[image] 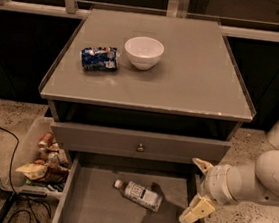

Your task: Pick blue plastic bottle from middle drawer and place on counter

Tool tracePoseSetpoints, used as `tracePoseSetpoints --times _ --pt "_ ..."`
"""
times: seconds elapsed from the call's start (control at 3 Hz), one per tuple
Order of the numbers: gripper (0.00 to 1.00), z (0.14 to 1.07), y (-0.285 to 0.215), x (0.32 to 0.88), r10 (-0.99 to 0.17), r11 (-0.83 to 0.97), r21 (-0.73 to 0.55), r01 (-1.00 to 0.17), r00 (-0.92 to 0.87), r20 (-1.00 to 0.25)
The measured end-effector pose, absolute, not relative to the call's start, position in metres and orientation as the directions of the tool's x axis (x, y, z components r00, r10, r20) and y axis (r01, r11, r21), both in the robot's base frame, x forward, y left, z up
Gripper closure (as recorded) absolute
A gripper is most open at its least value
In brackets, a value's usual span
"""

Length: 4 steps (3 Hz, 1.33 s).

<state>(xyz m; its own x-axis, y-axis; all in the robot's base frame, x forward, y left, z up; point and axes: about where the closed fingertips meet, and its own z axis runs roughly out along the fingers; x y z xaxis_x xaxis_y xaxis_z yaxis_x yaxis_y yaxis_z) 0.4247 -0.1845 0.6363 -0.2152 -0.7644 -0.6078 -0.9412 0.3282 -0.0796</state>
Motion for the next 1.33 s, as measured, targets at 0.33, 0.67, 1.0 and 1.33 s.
tracePoseSetpoints --times 0.33,0.67,1.0,1.33 --pt "0.0 0.636 -0.184 0.425 -0.764 0.328 -0.08 -0.941 -0.215 -0.608" --pt "0.0 0.6 -0.172 0.43 -0.759 0.329 -0.04 -0.944 -0.238 -0.606" --pt "0.0 0.551 -0.161 0.437 -0.731 0.345 0.011 -0.939 -0.276 -0.625" --pt "0.0 0.501 -0.149 0.444 -0.687 0.367 0.057 -0.928 -0.312 -0.656"
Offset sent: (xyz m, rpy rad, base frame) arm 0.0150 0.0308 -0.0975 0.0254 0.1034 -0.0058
